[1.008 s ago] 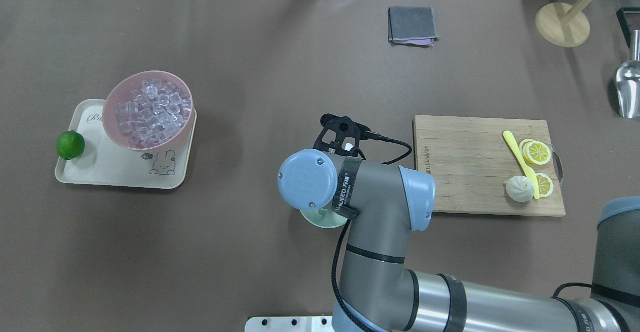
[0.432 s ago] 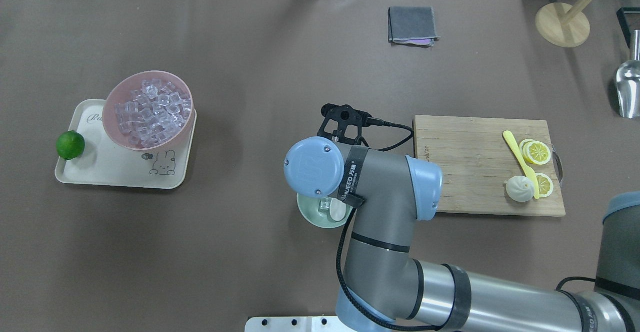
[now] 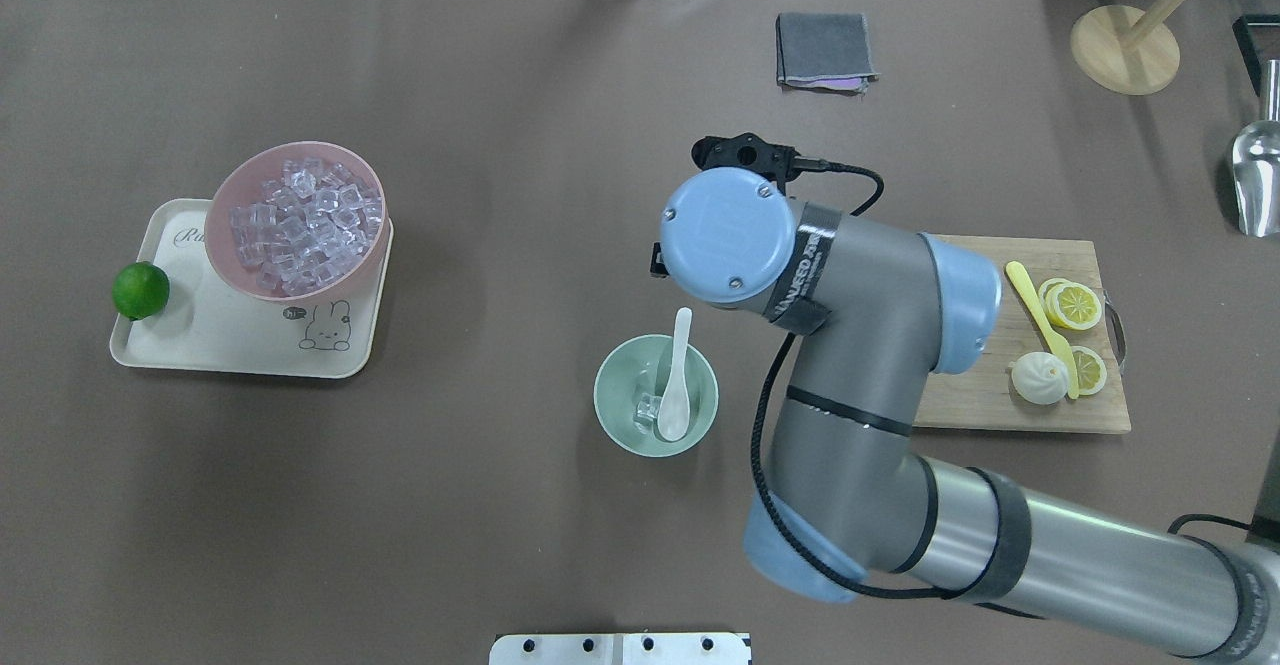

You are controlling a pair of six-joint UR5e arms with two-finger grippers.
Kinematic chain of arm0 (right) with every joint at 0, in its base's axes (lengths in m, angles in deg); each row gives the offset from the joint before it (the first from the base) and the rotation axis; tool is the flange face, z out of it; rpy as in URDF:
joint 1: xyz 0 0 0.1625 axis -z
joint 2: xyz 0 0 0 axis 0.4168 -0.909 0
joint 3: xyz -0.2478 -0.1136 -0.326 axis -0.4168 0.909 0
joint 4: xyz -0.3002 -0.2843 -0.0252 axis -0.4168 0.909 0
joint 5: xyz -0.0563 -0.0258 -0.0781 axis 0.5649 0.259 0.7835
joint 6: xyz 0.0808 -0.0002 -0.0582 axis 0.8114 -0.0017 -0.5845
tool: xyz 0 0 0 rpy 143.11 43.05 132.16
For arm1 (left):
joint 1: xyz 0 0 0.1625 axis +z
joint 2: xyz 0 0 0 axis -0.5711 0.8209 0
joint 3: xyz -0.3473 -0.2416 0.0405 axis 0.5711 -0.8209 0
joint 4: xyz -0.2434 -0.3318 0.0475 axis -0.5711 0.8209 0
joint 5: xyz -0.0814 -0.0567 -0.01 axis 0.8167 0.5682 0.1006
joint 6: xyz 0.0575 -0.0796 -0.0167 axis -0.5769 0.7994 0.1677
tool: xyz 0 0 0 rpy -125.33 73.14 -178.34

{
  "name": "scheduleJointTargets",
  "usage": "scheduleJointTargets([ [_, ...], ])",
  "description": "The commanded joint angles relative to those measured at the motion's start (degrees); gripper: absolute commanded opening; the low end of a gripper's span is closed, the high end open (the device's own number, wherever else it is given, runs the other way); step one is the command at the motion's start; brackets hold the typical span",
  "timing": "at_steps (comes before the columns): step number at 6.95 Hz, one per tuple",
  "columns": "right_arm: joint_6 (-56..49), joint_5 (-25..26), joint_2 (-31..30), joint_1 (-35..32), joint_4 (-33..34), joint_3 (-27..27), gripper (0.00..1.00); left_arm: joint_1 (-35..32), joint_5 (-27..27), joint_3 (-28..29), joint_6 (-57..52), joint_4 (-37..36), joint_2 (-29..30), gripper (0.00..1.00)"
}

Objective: Put spoon and ice into bowl

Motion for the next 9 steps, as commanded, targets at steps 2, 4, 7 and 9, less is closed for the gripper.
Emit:
scheduleJointTargets([
  [2, -29.39, -18.23, -9.79, -17.73, -0.37, -5.22, 1.0, -1.85, -0.25, 0.93, 0.45, -9.16, -3.49, 0.99],
  [4, -56.34, -28.73, -18.92, -32.76, -0.55, -4.79, 1.0, -4.03, -2.87, -1.52, 0.37, -20.9, -0.43, 0.99],
  [7, -82.49, -31.49, -31.85, -48.52, -0.72, -3.3, 1.0, -6.85, -3.07, -1.53, 0.46, -21.28, -1.12, 0.99],
  [9, -94.23, -35.61, -39.24, -55.83, -0.99, 0.74, 1.0, -7.55, -2.98, -1.53, 0.37, -20.84, -1.38, 0.99],
])
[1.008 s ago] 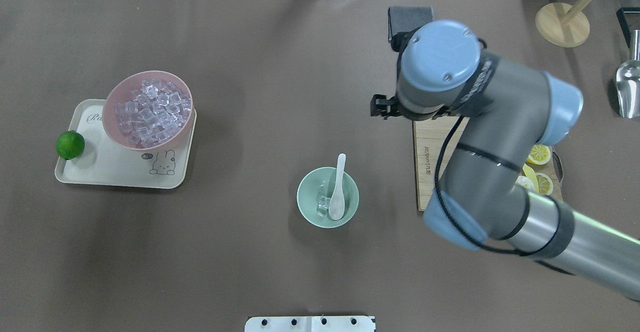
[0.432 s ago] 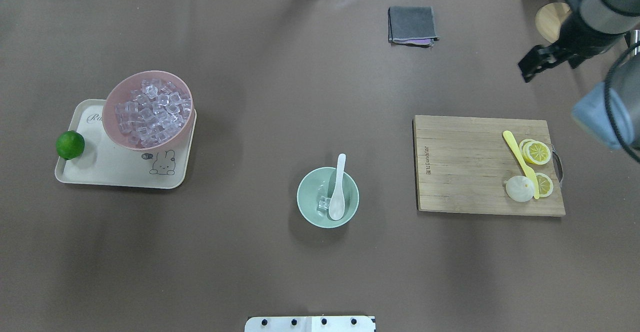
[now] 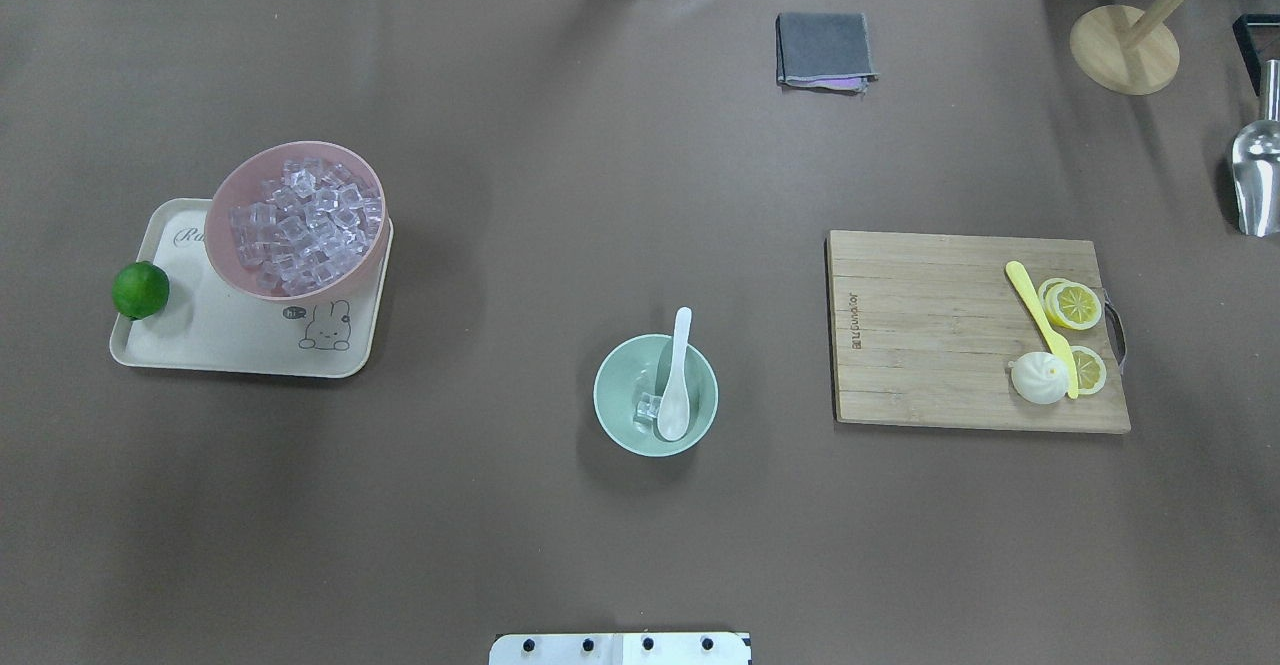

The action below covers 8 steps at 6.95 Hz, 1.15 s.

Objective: Put spoon and ice into bowl

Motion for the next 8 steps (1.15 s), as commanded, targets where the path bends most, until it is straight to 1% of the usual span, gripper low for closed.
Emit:
scheduleJointTargets([
  [1, -6.31, -2.18, -8.63, -4.65, -1.2, 2.22, 1.0, -0.81, 0.04, -0.03, -0.06, 0.19, -0.2, 0.99],
  [5, -6.3, -4.29, -10.6, -4.74, -1.74, 3.89, 1.0, -0.81, -0.4, -0.38, -0.5, 0.19, -0.2, 0.99],
  [8, -6.39, -5.17, -10.78, -4.74, -1.74, 3.63, 1.0, -0.73, -1.01, -0.9, -0.33, 3.08, -0.46, 0.99],
])
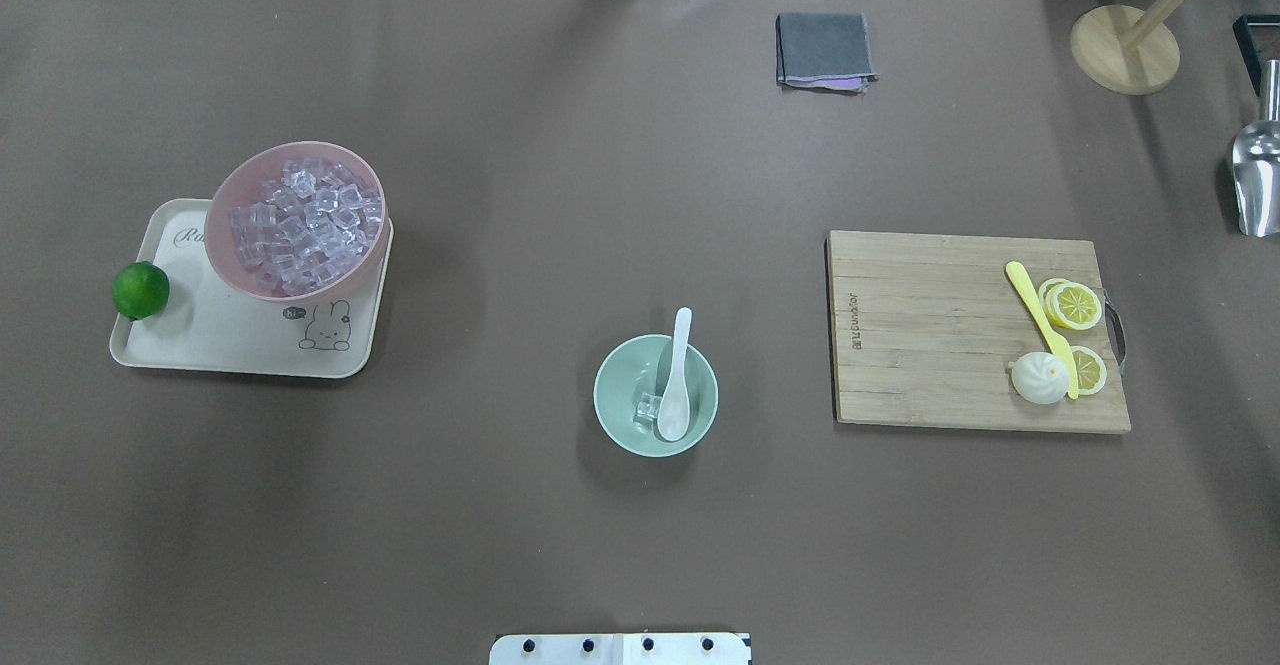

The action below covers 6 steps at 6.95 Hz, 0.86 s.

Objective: Put spoon and ice into bowl

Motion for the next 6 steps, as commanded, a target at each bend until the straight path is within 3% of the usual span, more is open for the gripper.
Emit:
scheduleJointTargets([
  [1, -0.07, -0.36, -0.18, 0.0, -0.06, -0.2, 1.0, 0.05, -0.22, -0.8, 0.16, 1.05, -0.39, 0.99],
  [6, -0.42, -0.45, -0.19, 0.0, -0.06, -0.29, 1.0, -0.04, -0.22, -1.95, 0.25, 1.32, -1.88, 0.99],
])
